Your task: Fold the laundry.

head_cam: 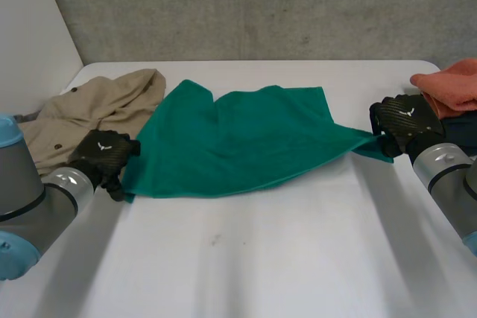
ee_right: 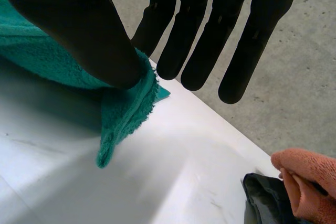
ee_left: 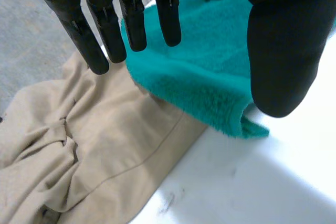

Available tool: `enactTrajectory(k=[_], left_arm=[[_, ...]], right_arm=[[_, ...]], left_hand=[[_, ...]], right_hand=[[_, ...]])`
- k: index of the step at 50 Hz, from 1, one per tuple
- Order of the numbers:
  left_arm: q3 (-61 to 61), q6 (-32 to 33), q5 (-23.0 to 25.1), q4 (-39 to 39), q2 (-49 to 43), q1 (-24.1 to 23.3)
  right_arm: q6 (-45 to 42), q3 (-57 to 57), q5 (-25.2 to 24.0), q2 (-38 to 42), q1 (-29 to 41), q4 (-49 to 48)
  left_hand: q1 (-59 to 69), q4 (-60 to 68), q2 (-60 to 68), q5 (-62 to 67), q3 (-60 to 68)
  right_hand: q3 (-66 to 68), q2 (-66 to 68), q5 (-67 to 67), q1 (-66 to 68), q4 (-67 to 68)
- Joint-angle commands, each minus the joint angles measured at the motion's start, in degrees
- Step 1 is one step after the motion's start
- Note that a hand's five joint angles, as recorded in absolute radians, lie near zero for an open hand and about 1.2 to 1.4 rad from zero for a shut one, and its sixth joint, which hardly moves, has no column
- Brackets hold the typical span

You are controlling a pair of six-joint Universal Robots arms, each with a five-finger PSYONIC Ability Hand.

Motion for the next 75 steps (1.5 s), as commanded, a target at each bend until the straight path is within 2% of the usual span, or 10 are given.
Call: enactTrajectory(k=[1,14,18,19,28,39,46,56,64,75], left_arm=[[2.1,3.7,0.9,2.2,-5.4,0.9],[6.4,2.6,2.0,2.2,-9.4,0.1],[7.7,2.4,2.2,2.1,-10.4,-0.2],[8.1,2.2,2.3,2.1,-10.6,-0.4],[8.1,3.7,1.0,-0.6,-8.5,-1.4],[6.5,11.4,-2.1,-19.6,17.3,-1.7],[11.1,5.6,-0.8,-22.7,30.3,-2.1],[16.2,6.0,-4.4,-21.4,13.4,-4.8],[29.7,10.9,-6.8,-15.8,-4.3,-5.3],[66.7,-1.7,-7.7,-7.4,-11.9,-5.8]], right_arm=[[0.1,0.0,-0.3,-0.4,-0.7,0.0],[-0.2,0.3,-0.1,-0.4,-1.1,0.0],[-0.2,0.6,-0.1,-1.0,-1.2,0.1],[-0.3,0.7,-0.1,-1.4,-1.3,0.2],[-5.1,1.3,-1.2,-6.6,-3.3,5.2],[-33.2,-2.2,-6.9,-20.0,-11.4,34.5],[-27.2,-9.3,-7.1,-24.5,-12.6,40.0],[-19.6,-14.4,-5.7,-14.4,-9.7,35.5],[-19.0,-23.4,2.5,0.3,-3.2,29.1],[-7.4,-47.3,14.9,9.0,3.1,1.8]], left_hand=[[4.3,4.3,4.5,4.1,4.5],[8.3,8.3,8.5,8.1,8.5],[33.5,33.5,33.7,33.3,33.7],[52.2,52.2,52.4,52.0,52.4],[54.7,54.7,54.9,54.6,54.9],[54.7,54.7,54.9,54.6,54.9],[54.7,54.7,54.9,54.6,54.9],[54.7,54.7,54.9,54.6,54.9],[54.7,54.7,54.9,54.6,54.9],[54.7,54.7,54.9,54.6,54.9]], right_hand=[[11.8,12.2,12.8,14.3,11.5],[11.8,12.2,12.8,14.3,11.5],[11.8,12.2,12.8,14.3,11.5],[11.8,12.2,12.8,14.3,11.5],[11.8,12.2,12.8,14.3,11.5],[11.8,12.2,12.8,14.3,11.5],[11.8,12.2,12.8,14.3,11.5],[11.8,12.2,12.8,14.3,11.5],[11.8,12.2,12.8,14.3,11.5],[11.8,12.2,12.8,14.3,11.5]])
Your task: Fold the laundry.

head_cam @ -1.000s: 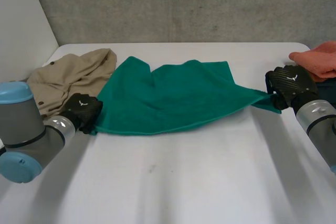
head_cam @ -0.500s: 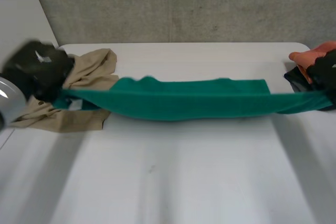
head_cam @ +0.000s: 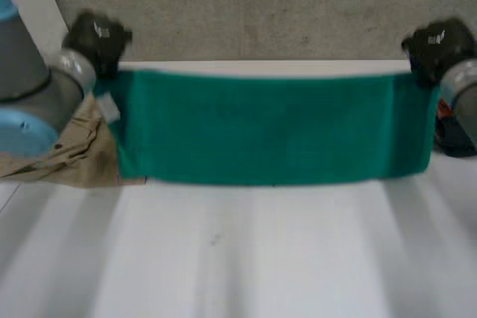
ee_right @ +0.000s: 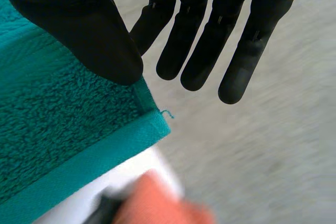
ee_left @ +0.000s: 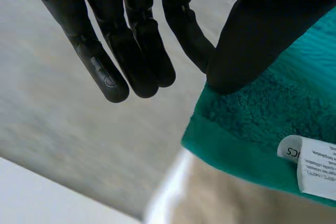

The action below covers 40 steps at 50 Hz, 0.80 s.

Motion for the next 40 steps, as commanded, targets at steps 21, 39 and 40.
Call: enactTrajectory(k=[21,39,40], left_arm=[[0.4,-15.2,-1.8,6.8,5.2,3.0],[-34.4,-2.4,7.8,14.0,3.3,4.6],[-35.1,-1.4,8.3,12.8,4.0,4.8]], right_arm=[[15.2,-2.6,4.4,-1.1,5.9,-15.8],[4.4,20.4,-1.6,2.2,0.7,-5.3],[3.2,20.9,-1.8,1.7,0.3,-3.6]], left_hand=[[12.6,11.2,11.3,13.7,11.6],[12.6,11.2,11.3,13.7,11.6],[12.6,11.2,11.3,13.7,11.6]], right_hand=[[11.8,12.2,11.2,14.3,11.5],[11.8,12.2,11.2,14.3,11.5],[11.8,12.2,11.2,14.3,11.5]])
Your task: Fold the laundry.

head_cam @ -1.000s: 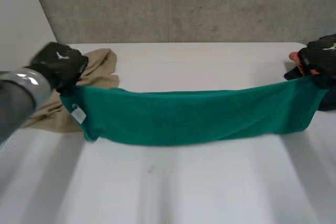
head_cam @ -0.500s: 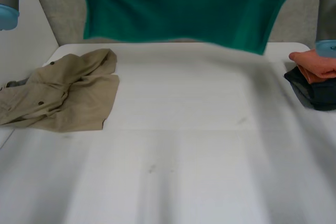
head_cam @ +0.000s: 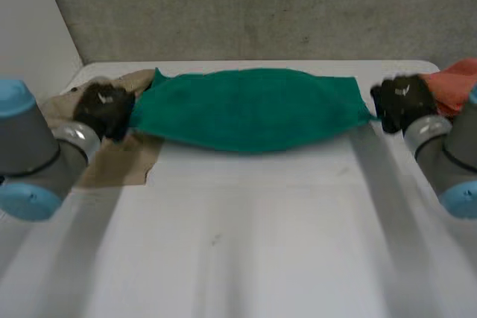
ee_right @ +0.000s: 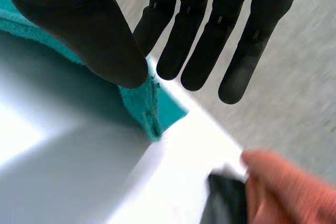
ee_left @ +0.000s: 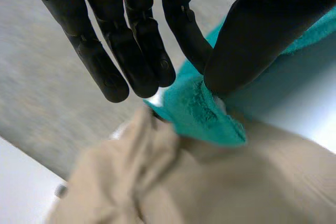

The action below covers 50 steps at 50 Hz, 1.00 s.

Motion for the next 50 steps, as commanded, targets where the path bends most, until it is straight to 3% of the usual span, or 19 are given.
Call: enactTrajectory(k=[1,6,14,18,21,27,37,50], left_arm=[[-6.6,8.8,3.2,-6.7,3.9,0.8],[-10.5,14.6,4.7,-15.0,10.4,2.9],[-16.3,27.3,5.4,-39.3,20.8,6.7],[-15.7,30.5,6.1,-46.5,22.6,6.8],[-13.3,30.7,6.6,-45.7,22.3,6.2],[-2.7,25.2,4.8,-35.9,15.2,2.0],[23.7,18.2,-3.7,-28.2,-4.3,-3.9],[56.3,16.6,-10.2,-28.3,-27.6,-9.1]], right_arm=[[-8.0,4.5,-0.8,-2.2,-2.4,10.6],[-15.8,7.5,-1.6,-8.6,-5.5,22.3],[-34.8,15.9,-8.2,-20.2,-12.8,42.5],[-40.0,16.8,-12.6,-21.4,-14.7,43.4],[-38.0,15.4,-13.3,-20.4,-14.8,42.4],[-26.3,7.8,-11.6,-12.8,-11.0,34.5],[-12.7,-8.8,-1.0,1.6,-4.9,19.5],[-13.2,-28.5,7.0,18.9,0.1,9.5]], left_hand=[[12.6,11.0,11.3,13.7,11.6],[12.6,11.0,11.3,13.7,11.6],[12.6,11.0,11.3,13.7,11.6],[12.6,11.0,11.3,13.7,11.6],[12.6,11.0,11.3,13.7,11.6],[12.6,11.0,11.3,13.7,11.6],[12.6,11.0,11.3,13.7,11.6],[12.6,11.0,11.3,13.7,11.6]], right_hand=[[11.8,12.2,11.1,14.3,11.4],[11.8,12.2,11.1,14.3,11.4],[11.8,12.2,11.1,14.3,11.4],[11.8,12.2,11.1,14.3,11.4],[11.8,12.2,11.1,14.3,11.4],[11.8,12.2,11.1,14.3,11.4],[11.8,12.2,11.1,14.3,11.4],[11.8,12.2,11.1,14.3,11.4]])
